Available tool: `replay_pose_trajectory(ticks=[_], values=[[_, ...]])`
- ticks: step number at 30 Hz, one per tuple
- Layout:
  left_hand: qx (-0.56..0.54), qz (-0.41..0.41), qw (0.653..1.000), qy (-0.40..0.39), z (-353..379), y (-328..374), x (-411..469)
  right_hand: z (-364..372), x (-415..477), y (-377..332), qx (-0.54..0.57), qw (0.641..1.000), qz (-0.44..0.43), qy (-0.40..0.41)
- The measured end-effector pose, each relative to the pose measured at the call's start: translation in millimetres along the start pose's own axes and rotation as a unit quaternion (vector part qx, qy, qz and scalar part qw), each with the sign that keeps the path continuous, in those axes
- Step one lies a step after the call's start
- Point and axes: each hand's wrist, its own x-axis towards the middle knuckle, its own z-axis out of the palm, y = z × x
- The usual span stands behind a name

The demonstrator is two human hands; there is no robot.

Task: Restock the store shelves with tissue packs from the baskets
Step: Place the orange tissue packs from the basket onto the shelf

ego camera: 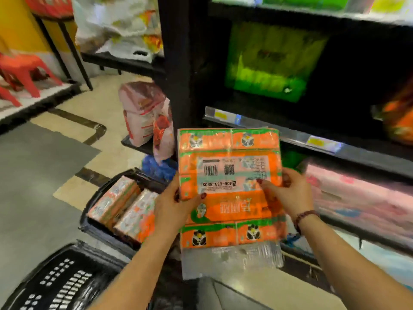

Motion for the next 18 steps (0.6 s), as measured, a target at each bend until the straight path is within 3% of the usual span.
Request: replay_pose_trajectory(ticks=[10,18], values=[[-0.023,0.12,0.978,-0.172,181,114,-42,-226,-28,64,0.02,0.98,0.038,0.195],[-0.051,0.114,0.954,-0.273,325,179,-95,-376,-48,110,-0.005,0.955,0.052,0.292]])
